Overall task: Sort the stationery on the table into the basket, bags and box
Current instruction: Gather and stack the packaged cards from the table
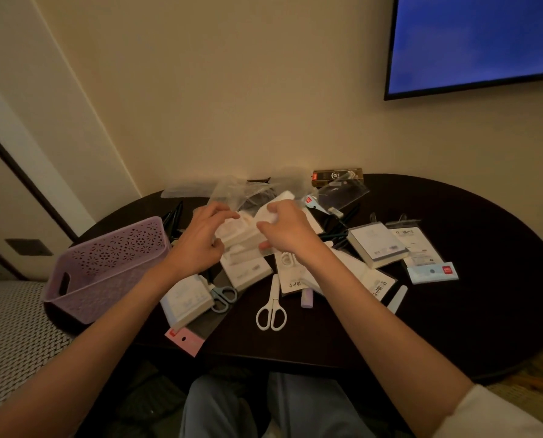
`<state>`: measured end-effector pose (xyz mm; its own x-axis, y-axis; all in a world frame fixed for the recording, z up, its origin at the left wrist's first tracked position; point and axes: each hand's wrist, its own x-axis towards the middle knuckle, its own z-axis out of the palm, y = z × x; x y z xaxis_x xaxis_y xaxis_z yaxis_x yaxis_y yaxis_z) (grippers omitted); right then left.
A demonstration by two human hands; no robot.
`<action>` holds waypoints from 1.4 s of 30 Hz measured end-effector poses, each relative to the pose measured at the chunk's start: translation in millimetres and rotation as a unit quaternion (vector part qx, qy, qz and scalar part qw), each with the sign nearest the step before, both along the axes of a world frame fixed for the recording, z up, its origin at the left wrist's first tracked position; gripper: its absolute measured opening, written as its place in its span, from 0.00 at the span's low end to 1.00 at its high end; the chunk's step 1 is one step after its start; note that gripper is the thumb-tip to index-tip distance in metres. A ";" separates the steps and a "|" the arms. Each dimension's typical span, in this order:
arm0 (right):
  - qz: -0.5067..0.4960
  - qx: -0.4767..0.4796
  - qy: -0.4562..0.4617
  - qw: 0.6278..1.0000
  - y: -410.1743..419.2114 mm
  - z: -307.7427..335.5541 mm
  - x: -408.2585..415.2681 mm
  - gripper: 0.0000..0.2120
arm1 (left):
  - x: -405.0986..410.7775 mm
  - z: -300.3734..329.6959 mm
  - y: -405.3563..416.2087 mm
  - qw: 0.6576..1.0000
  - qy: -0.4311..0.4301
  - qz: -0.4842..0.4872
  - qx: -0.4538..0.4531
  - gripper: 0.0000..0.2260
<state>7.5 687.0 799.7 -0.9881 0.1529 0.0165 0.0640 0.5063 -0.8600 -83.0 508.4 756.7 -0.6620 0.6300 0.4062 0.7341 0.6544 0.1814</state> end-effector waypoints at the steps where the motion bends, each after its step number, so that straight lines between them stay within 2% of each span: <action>1: 0.004 0.033 -0.006 0.999 -1.9 0.0 -3.6 0.17 | -2.0 0.3 0.5 1.000 -0.004 0.001 0.007 0.27; 3: 0.016 0.118 -0.015 0.993 -5.8 0.8 -9.7 0.15 | -5.4 0.5 0.9 1.000 -0.009 0.006 0.015 0.29; 5: 0.022 0.141 -0.016 0.990 -10.0 2.0 -16.3 0.11 | -6.7 0.7 1.0 1.000 -0.008 0.004 0.013 0.30; 11: -0.004 -0.018 -0.057 0.998 -20.3 -6.8 -38.7 0.15 | -6.2 -0.2 -1.2 0.999 -0.030 -0.006 0.044 0.34; 17: -0.018 0.022 -0.005 1.000 -31.9 -20.1 -48.9 0.17 | -4.1 0.3 -7.9 0.996 -0.071 -0.039 0.047 0.38; 22: -0.002 -0.053 -0.033 0.998 -38.8 -24.0 -79.6 0.19 | -4.4 5.6 -14.0 0.993 -0.072 -0.021 0.089 0.37; 27: -0.014 -0.203 -0.107 0.973 -61.5 -26.0 -116.8 0.17 | -9.2 11.5 -23.5 0.992 -0.082 -0.001 0.100 0.37; 30: -0.011 -0.291 -0.149 0.945 -69.7 -29.2 -130.9 0.17 | -6.1 16.4 -25.4 0.990 -0.086 0.003 0.109 0.38; 36: 0.022 -0.335 -0.215 0.917 -86.3 -37.5 -149.5 0.20 | -1.8 23.3 -31.9 0.989 -0.087 0.010 0.116 0.37; 42: 0.070 -0.354 -0.255 0.897 -90.4 -47.4 -159.0 0.31 | -6.0 24.2 -31.1 0.989 -0.107 0.034 0.097 0.38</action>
<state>-151.5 596.6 752.2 -0.8495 -0.1803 -0.4958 0.5193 -0.1202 -0.8461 -89.0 477.3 780.9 -0.7844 0.5050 0.3602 0.6203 0.6388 0.4552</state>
